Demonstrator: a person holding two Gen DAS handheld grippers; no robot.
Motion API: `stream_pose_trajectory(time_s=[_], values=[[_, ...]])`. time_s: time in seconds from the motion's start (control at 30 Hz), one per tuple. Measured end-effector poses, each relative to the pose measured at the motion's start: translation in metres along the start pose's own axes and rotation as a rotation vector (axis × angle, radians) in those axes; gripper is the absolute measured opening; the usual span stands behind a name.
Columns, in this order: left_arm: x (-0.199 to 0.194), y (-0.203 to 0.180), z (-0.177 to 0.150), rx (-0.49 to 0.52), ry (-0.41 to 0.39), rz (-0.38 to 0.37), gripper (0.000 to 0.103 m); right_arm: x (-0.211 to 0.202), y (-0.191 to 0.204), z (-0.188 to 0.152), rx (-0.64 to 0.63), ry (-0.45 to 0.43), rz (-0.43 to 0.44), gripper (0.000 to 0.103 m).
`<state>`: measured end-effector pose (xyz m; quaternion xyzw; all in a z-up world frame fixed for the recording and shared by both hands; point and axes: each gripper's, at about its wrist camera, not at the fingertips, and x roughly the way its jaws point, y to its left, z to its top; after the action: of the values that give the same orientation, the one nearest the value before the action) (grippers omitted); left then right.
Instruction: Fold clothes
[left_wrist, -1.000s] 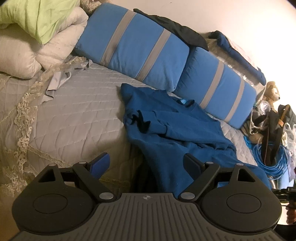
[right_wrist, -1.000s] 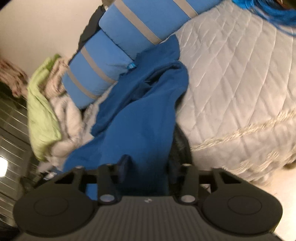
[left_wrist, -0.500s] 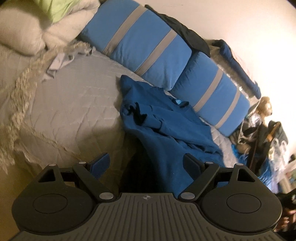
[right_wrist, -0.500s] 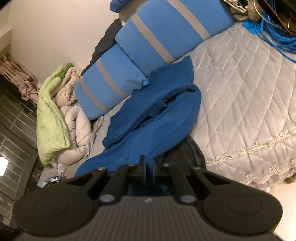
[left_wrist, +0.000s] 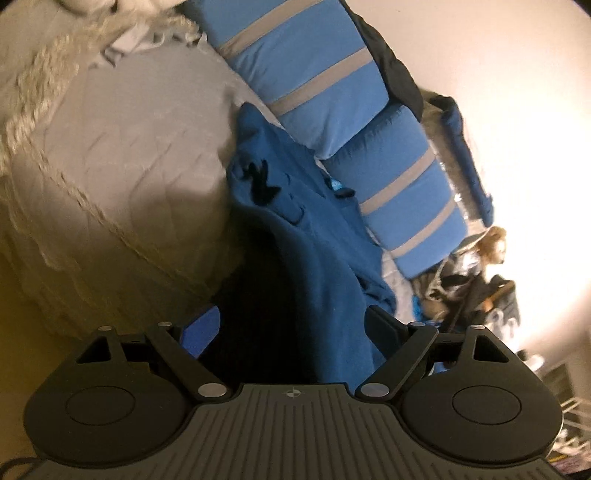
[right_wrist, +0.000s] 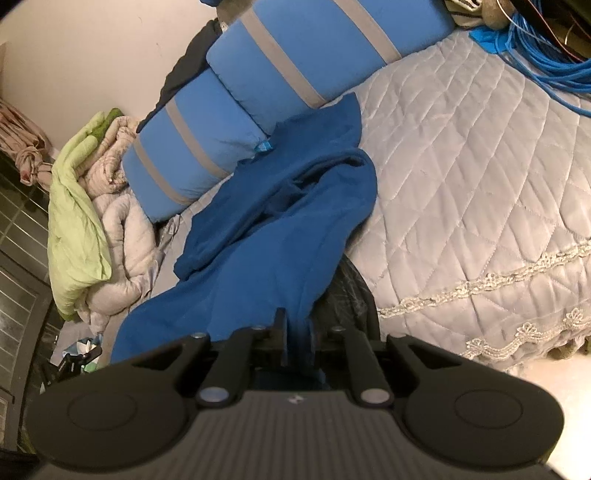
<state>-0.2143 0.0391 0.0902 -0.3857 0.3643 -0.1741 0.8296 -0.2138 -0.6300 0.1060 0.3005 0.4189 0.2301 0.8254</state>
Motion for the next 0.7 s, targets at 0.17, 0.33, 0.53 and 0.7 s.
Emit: stream_pose_trajectory(time_s=[0.17,0.33,0.53,0.7], values=[[0.006,0.003,-0.008,-0.023,0.050,-0.068,0.062,0.004,-0.006,-0.002,0.020,0.011,0.030,0.034],[0.005,-0.004,-0.011,0.022,0.057,-0.010,0.045,0.007,-0.009,-0.005,0.046,0.023,0.070,0.023],[-0.002,-0.018,-0.012,0.074,0.052,0.024,0.010,-0.002,-0.001,-0.003,0.023,-0.002,0.092,0.008],[-0.016,-0.025,-0.008,0.054,-0.028,-0.049,0.005,-0.014,0.008,0.005,0.033,-0.063,0.134,0.006]])
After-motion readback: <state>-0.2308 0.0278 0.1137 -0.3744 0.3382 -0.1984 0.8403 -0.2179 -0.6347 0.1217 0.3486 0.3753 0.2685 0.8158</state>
